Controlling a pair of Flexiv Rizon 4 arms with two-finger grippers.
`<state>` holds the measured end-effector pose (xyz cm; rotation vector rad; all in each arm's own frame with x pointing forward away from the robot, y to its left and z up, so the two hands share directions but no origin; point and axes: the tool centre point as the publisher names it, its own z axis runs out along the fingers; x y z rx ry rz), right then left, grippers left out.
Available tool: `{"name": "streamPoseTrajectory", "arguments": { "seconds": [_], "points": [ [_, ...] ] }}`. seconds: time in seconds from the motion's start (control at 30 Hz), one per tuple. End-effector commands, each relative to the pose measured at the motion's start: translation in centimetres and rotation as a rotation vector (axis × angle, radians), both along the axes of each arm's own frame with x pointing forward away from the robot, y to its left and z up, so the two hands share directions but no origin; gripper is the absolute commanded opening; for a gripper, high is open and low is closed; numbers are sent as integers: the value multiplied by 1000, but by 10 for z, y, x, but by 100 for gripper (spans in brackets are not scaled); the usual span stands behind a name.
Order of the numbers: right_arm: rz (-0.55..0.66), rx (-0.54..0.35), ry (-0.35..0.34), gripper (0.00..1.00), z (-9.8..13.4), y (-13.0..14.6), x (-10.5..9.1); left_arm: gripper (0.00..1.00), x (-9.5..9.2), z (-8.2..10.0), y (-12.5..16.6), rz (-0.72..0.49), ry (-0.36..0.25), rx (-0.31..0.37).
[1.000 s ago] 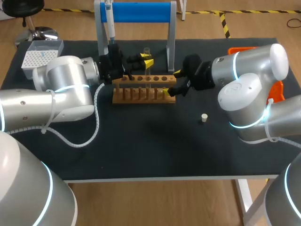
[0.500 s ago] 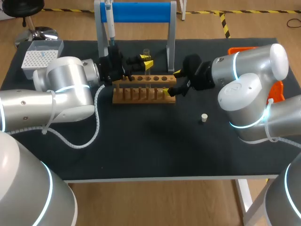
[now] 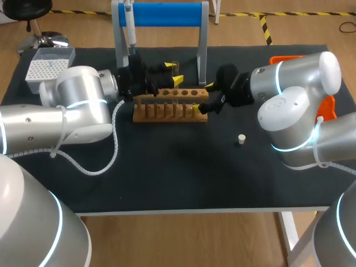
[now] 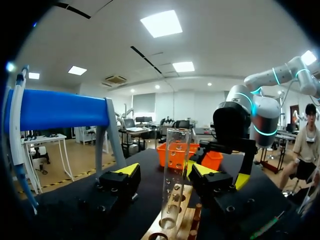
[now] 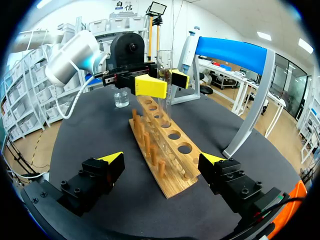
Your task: Invert the test tube, pick up the pipette, mount the tip to pipette, aspirate from beaker and dispense into the tube, eject the tip, return the pipette, and cap with the stopper.
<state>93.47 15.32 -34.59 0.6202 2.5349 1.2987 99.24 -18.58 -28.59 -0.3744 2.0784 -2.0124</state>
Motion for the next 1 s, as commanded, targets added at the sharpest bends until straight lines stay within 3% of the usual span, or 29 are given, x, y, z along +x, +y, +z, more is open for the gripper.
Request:
{"name": "streamPoseTrajectory", "arguments": {
  "seconds": [0.03,0.33,0.57,0.67,0.9,1.0],
  "points": [
    [2,-3,3,100,1,0,0,100,-9,9,4,-2,8,32],
    [2,-3,3,100,1,0,0,100,-39,25,42,2,50,127],
    [2,-3,3,100,1,0,0,100,-74,35,89,72,118,261],
    [2,-3,3,100,1,0,0,100,-92,38,111,124,139,282],
    [2,-3,3,100,1,0,0,100,-138,28,151,243,243,280],
    [2,-3,3,100,1,0,0,100,-153,30,153,264,264,204]
  ]
}}
